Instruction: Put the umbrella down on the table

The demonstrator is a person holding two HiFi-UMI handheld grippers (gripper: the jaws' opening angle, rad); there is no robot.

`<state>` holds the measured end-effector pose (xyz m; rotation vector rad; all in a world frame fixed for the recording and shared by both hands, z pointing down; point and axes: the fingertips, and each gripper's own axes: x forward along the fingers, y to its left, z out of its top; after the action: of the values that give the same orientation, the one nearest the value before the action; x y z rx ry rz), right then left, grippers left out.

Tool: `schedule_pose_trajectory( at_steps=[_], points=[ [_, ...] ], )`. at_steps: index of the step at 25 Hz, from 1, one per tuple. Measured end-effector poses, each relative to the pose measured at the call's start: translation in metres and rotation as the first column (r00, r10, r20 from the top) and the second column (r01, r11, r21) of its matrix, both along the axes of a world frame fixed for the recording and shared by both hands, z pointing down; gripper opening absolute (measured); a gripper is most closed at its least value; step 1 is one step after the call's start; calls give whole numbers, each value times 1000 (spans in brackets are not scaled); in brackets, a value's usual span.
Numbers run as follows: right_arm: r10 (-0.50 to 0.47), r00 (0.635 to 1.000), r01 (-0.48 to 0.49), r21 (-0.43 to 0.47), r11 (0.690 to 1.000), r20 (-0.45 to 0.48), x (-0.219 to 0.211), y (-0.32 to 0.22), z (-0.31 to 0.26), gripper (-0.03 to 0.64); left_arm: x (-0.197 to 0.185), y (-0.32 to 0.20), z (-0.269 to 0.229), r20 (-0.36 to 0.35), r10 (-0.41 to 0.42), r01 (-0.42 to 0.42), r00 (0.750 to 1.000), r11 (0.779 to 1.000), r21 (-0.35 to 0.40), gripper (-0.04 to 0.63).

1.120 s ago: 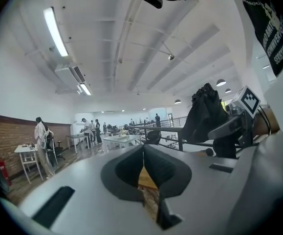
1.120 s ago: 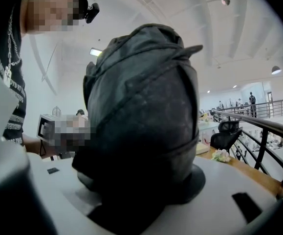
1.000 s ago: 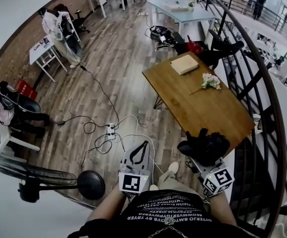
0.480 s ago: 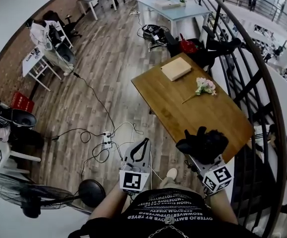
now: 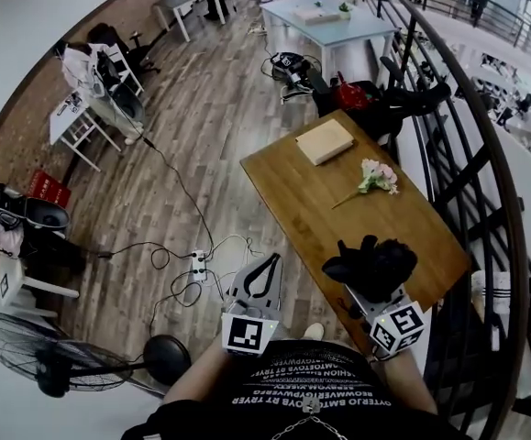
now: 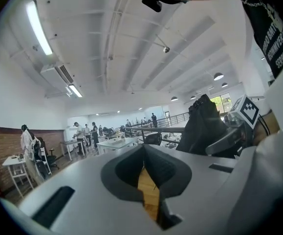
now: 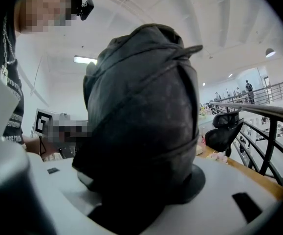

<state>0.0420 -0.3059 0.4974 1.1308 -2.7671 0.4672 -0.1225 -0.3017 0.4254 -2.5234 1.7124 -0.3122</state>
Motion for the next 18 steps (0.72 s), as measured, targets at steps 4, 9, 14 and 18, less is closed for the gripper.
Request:
schedule_pose_trajectory(
  at_steps=[4, 9, 14, 18],
  points=[
    [10, 1000, -10, -15, 1000, 13, 4, -10, 5, 279, 1, -9, 0, 30, 1, -1, 1000, 1000, -17, 29],
    [41, 999, -39, -63, 997, 26, 19, -23, 18, 279, 19, -28, -2, 37, 28, -27, 999, 999, -33, 29],
    [70, 997, -68, -110, 992, 11, 26, -42, 40, 281, 31, -49, 6, 53, 66, -64, 996, 997, -40, 29],
    [94, 996, -94, -156, 983, -7, 29, -58, 59, 281, 33, -69, 21, 21, 80, -78, 997, 995, -58, 29]
  ],
)
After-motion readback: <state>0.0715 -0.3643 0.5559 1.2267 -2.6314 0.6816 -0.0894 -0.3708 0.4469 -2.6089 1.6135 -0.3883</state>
